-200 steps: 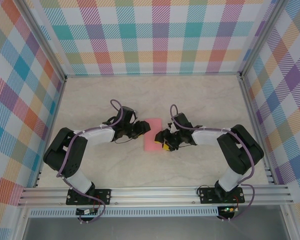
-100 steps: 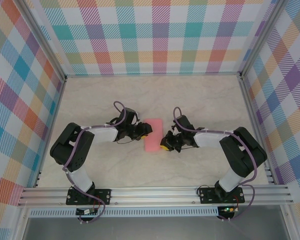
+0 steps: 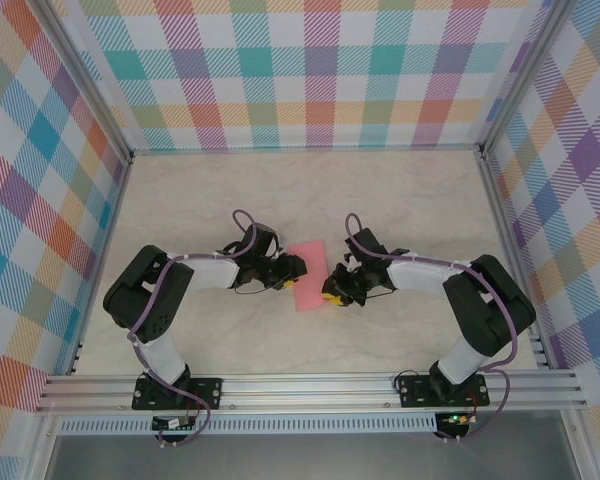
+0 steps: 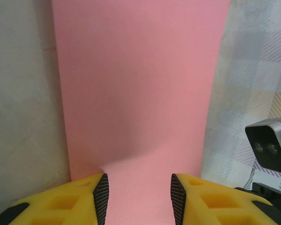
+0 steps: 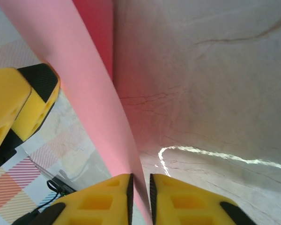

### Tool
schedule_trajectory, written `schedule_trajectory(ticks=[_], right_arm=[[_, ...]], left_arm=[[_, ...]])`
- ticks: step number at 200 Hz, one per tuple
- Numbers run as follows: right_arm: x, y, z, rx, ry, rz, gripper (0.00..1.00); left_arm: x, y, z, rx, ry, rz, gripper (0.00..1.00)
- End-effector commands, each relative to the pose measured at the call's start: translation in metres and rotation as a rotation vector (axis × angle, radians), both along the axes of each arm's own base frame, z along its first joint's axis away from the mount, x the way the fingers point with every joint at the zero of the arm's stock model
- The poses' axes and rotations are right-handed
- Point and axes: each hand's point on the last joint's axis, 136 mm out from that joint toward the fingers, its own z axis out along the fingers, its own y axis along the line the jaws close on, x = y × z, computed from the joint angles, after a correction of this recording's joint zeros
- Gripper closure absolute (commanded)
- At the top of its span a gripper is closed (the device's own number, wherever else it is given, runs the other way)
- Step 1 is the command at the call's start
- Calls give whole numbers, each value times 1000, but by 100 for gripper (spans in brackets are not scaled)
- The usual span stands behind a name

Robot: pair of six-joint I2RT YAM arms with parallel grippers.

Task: Fold a paper plane with a square sheet of paper (pick it up from the middle)
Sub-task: Third fold the triangle at the center of the table.

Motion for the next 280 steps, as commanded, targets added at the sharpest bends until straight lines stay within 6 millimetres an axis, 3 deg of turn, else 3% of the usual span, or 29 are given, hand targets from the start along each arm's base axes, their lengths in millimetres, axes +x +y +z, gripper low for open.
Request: schedule_trajectory(ticks=[1, 104, 150, 213, 240, 280], right_arm=[[9, 7, 15, 34, -53, 11, 77], [4, 0, 21, 24, -38, -24, 76], [6, 4, 22, 34, -21, -27, 88], [15, 0, 4, -94, 43, -29, 90], [20, -1, 0, -135, 54, -26, 89], [34, 19, 7, -68, -6, -1, 89]], left_arm=[[-1, 0, 3, 11, -17, -3, 58], [5, -3, -2, 26, -13, -8, 57], [6, -3, -3, 33, -11, -10, 57], [11, -5, 29, 9, -86, -15, 54], [11, 1, 24, 46, -87, -13, 54], [11, 1, 8, 63, -56, -6, 55]])
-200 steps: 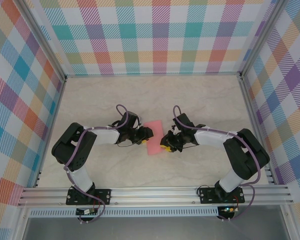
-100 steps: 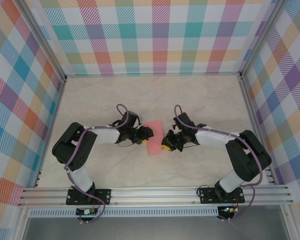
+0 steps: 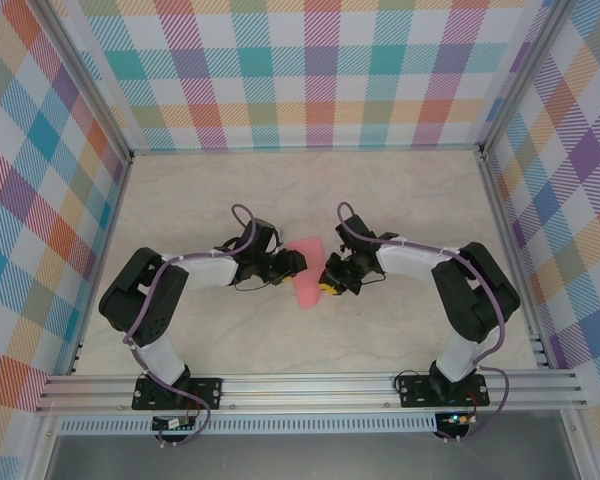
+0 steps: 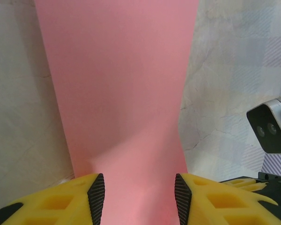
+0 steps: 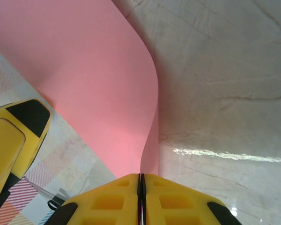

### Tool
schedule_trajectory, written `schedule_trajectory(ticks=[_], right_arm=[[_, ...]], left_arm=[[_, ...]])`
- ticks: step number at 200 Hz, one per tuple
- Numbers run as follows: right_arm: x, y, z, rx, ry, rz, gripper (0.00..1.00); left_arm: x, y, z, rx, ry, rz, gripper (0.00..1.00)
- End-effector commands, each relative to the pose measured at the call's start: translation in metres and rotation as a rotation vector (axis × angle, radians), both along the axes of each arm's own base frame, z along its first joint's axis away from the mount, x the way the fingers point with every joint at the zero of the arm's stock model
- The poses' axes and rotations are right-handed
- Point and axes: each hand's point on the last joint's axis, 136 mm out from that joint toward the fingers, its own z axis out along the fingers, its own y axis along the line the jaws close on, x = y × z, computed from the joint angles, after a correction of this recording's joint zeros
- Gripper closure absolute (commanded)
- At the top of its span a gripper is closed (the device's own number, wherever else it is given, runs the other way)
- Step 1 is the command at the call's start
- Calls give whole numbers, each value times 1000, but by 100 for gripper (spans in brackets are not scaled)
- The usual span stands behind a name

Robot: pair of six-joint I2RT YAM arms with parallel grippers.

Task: Fold a paper plane with a square sheet of paper (pick it up from the middle)
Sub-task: Third fold the triangle at the center of the table.

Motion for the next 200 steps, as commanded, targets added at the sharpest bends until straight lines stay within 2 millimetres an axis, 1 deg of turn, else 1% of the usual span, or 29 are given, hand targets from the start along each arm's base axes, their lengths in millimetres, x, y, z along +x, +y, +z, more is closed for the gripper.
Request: schedule_trajectory(ticks=[1, 24, 66, 88, 106, 120, 133, 161, 200], right_arm=[[9, 12, 7, 23, -43, 30, 89], [14, 24, 11, 50, -81, 63, 88], [21, 34, 9, 72, -106, 89, 89], [24, 37, 7, 84, -122, 96, 89], [26, 40, 7, 96, -141, 107, 89], [27, 43, 8, 107, -154, 115, 89], [28, 44, 8, 111, -169, 121, 89], [30, 46, 6, 116, -180, 130, 89], [31, 49, 2, 124, -186, 138, 89]], left_arm=[[2, -2, -4, 23, -2, -8, 55], [3, -2, -9, 31, 7, -6, 56], [3, -1, -13, 46, 16, -5, 56], [4, 1, -5, 50, 0, 9, 56], [8, 5, 9, 47, -43, 32, 56], [9, 12, 17, 55, -75, 64, 56], [10, 18, 21, 73, -93, 87, 56], [13, 22, 18, 78, -91, 105, 56], [29, 13, 12, 58, -88, 115, 57]])
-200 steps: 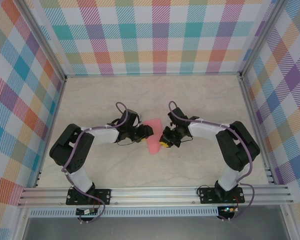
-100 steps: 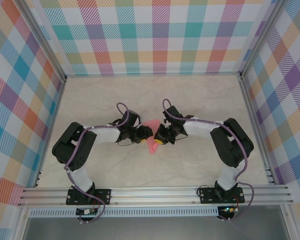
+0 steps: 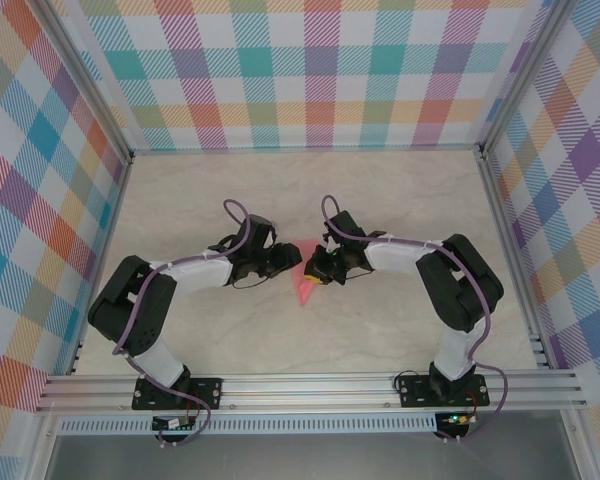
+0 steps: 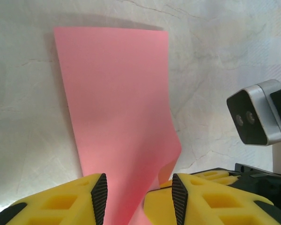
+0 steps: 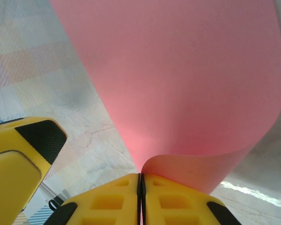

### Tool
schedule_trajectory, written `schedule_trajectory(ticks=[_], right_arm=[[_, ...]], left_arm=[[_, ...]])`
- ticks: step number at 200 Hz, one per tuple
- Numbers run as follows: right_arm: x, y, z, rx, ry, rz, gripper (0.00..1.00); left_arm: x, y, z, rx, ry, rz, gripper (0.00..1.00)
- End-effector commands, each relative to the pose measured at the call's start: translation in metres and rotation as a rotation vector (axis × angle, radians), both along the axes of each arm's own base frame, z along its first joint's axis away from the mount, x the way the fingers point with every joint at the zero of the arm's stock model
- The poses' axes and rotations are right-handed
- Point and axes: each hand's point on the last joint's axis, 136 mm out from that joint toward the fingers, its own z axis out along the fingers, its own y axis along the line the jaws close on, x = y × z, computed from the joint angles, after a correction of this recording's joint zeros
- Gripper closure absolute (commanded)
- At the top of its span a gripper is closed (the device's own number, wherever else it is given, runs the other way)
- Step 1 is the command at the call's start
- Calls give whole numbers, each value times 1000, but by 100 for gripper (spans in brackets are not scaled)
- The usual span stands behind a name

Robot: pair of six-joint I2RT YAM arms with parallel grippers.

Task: Fold a paper plane with a square sheet of paper (pick it up from the middle)
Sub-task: Third fold the triangle at the center of the table.

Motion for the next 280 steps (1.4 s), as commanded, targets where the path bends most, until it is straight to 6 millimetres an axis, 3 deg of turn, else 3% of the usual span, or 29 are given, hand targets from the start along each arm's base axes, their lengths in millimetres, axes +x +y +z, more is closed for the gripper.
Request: schedule_trajectory(ticks=[1, 41, 153, 280], right_arm=[[1, 9, -2, 25, -21, 36, 89], [1, 10, -6, 23, -20, 40, 90], [3, 8, -22, 3, 4, -4, 90], [4, 6, -30, -19, 12, -11, 90]], left_arm=[[14, -3, -5, -3, -5, 24, 57], [24, -10, -11, -18, 0, 24, 58], [18, -7, -34, 15, 56, 20, 60], [17, -8, -33, 9, 63, 11, 61]])
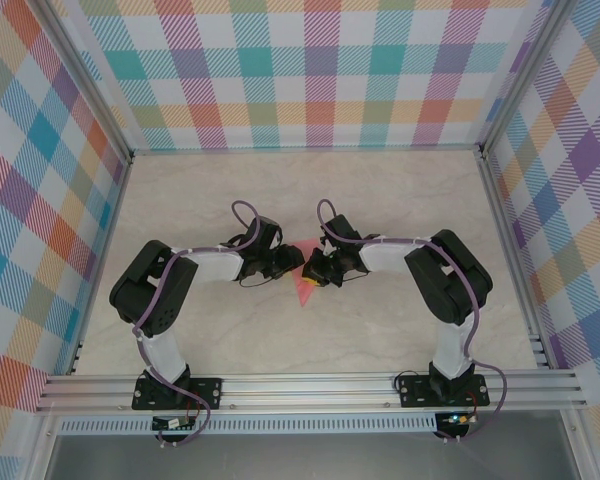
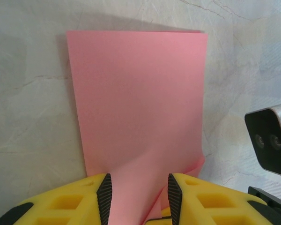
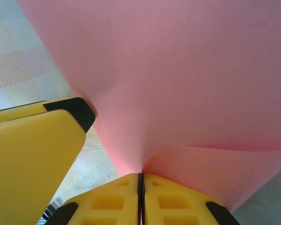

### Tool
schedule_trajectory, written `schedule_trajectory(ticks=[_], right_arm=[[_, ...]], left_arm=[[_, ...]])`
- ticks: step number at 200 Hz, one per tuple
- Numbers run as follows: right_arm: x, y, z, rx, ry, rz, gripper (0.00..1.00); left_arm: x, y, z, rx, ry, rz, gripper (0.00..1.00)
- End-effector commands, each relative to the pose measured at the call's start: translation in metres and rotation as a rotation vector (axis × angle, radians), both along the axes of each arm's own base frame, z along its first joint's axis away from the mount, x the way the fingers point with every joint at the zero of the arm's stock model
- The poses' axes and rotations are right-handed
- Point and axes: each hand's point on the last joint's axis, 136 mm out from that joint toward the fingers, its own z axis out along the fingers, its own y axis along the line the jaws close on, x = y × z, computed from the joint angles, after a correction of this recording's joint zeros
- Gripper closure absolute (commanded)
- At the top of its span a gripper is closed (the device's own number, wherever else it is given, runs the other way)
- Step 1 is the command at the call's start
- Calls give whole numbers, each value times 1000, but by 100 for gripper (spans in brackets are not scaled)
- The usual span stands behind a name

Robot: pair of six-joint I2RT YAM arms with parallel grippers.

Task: Fold a paper plane with a square sheet of paper (pick it up from the middle)
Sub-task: Third fold the triangle at the center of the table.

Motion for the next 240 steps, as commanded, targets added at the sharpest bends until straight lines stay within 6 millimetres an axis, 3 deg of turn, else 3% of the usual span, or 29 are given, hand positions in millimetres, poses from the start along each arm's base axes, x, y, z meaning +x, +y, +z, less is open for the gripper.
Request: schedule_trajectory(ticks=[1, 56, 126, 142, 171, 208, 240], right_arm=[[0, 1, -9, -14, 6, -7, 90], [-1, 0, -15, -22, 17, -9, 90], [1, 1, -9, -25, -25, 30, 89], [1, 3, -9, -19, -22, 37, 85], [0, 4, -11, -11, -11, 39, 70], [-2, 3, -12, -13, -6, 42, 64], [-2, 3, -11, -9, -9, 40, 60]], left_arm=[[2, -2, 1, -9, 7, -6, 61], [9, 14, 32, -4, -58, 56, 61], [-3, 18, 22, -3, -25, 45, 63], [-5, 21, 19, 6, -19, 51, 63], [-10, 32, 15, 26, -10, 80, 63], [-11, 52, 16, 50, -9, 146, 65], [-11, 53, 21, 36, -17, 145, 65]])
